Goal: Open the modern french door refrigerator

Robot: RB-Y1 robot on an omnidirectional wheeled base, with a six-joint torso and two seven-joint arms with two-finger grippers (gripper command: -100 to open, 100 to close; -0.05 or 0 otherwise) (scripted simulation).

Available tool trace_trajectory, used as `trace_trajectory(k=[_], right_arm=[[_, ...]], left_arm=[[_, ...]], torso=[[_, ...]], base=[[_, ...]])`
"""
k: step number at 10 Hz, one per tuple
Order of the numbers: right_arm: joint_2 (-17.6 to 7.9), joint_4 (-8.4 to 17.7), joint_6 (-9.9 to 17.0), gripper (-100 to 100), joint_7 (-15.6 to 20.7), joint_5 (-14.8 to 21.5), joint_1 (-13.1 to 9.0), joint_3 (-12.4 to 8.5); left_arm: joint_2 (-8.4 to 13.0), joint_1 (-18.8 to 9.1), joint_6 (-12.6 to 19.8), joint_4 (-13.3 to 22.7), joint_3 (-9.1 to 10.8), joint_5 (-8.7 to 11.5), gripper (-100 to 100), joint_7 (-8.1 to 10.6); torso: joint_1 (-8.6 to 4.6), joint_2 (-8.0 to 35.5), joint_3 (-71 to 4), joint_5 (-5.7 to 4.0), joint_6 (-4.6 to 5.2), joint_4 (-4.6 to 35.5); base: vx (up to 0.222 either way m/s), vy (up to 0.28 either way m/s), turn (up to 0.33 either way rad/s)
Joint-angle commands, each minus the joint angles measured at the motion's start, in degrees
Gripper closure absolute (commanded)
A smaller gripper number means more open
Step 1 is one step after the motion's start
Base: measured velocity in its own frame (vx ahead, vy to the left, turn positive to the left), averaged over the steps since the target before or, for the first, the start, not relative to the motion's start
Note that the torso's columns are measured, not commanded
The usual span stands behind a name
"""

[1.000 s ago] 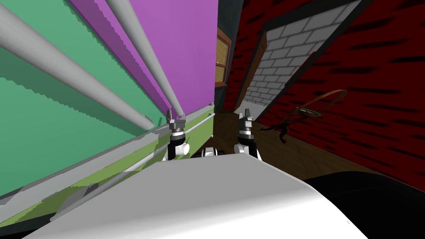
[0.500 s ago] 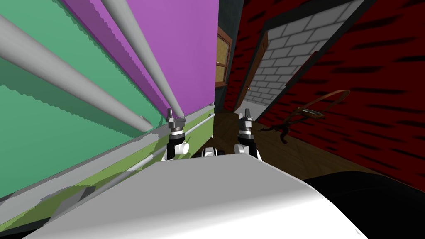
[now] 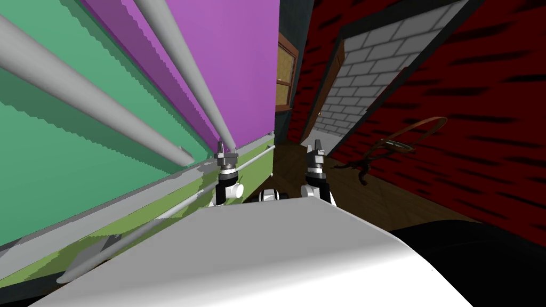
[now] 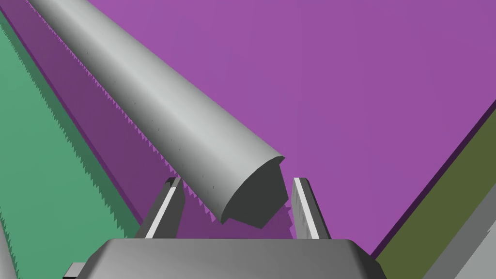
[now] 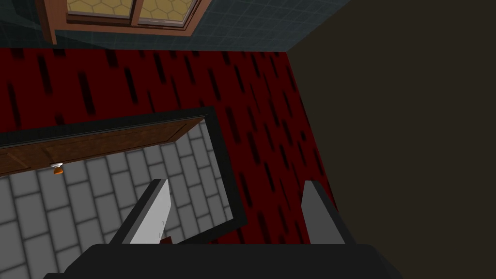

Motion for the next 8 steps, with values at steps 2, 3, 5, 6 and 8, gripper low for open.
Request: trace_trajectory(k=[2, 3, 5, 6, 8], right_arm=[[0.0, 0.0, 0.0, 0, 0.0, 0.0, 0.0, 0.0], [0.0, 0.0, 0.0, 0, 0.0, 0.0, 0.0, 0.0], [0.0, 0.0, 0.0, 0, 0.0, 0.0, 0.0, 0.0], [0.0, 0.0, 0.0, 0, 0.0, 0.0, 0.0, 0.0], [0.0, 0.0, 0.0, 0, 0.0, 0.0, 0.0, 0.0]], left_arm=[[-1.9, -0.5, 1.6, -1.3, 2.95, 1.4, 100, -3.62], [-2.4, -0.6, 2.0, -1.7, 3.66, 1.7, 100, -4.51], [-3.4, -0.9, 3.0, -2.4, 5.07, 2.4, 100, -6.29], [-3.9, -1.0, 3.5, -2.8, 5.78, 2.7, 100, -7.18], [-4.0, -0.2, 4.1, -2.3, 6.19, 3.0, 100, -7.3]], torso=[[-0.54, 0.0, 0.0, -0.32, 0.57, 0.0], [-0.38, -0.1, -0.2, -0.36, 0.66, 0.1], [-0.26, -0.2, -0.3, -0.39, 0.55, 0.2], [-0.32, -0.2, -0.3, -0.41, 0.59, 0.3], [-0.13, 0.0, -0.2, -0.46, 0.48, 0.4]], base=[[-0.021, -0.341, 0.208], [-0.053, -0.311, 0.168], [-0.045, -0.334, 0.185], [-0.042, -0.33, 0.166], [-0.049, -0.21, 0.12]])
